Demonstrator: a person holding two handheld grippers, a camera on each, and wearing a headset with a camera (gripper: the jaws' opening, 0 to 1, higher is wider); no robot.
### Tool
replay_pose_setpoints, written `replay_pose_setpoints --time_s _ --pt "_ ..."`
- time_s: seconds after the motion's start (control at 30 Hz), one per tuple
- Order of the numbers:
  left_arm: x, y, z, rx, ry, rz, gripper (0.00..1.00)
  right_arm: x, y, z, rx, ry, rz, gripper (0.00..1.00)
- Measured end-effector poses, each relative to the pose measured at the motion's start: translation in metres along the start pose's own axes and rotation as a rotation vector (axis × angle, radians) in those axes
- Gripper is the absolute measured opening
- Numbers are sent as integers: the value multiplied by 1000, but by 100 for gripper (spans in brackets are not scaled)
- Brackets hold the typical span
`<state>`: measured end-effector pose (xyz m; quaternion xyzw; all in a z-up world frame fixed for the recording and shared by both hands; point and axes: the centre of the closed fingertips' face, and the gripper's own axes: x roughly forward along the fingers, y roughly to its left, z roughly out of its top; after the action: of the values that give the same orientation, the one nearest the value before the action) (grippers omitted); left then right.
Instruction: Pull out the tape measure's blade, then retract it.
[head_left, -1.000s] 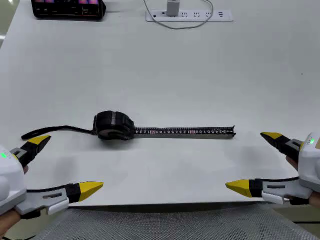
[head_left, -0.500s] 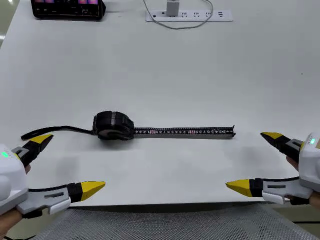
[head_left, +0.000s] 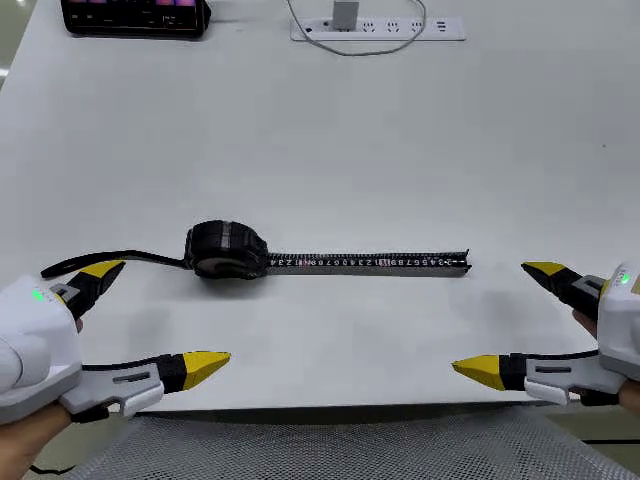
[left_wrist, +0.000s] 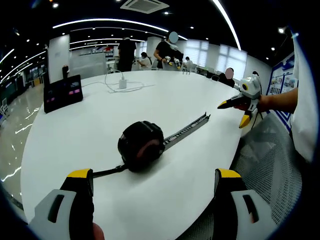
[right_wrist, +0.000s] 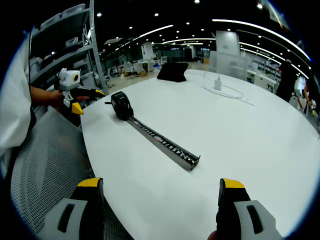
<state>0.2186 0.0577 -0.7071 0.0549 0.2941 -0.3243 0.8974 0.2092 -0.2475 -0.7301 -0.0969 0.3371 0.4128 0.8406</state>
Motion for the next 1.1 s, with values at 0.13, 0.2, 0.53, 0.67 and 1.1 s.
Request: replay_pose_setpoints --time_s 0.13,0.2,0.53,0.67,1.1 --pt "6 -1 7 4 -9 -1 99 0 0 0 0 1 0 94" --pt "10 -1 10 -1 -17 -1 99 1 0 1 -1 0 1 94" --pt "20 -3 16 -17 -32 0 99 1 -3 1 1 -2 0 94" --pt "24 -3 20 -35 -44 5 99 1 -5 0 2 -2 -2 94" --pt "38 -6 23 -78 -51 19 99 1 -7 2 2 -5 -4 93"
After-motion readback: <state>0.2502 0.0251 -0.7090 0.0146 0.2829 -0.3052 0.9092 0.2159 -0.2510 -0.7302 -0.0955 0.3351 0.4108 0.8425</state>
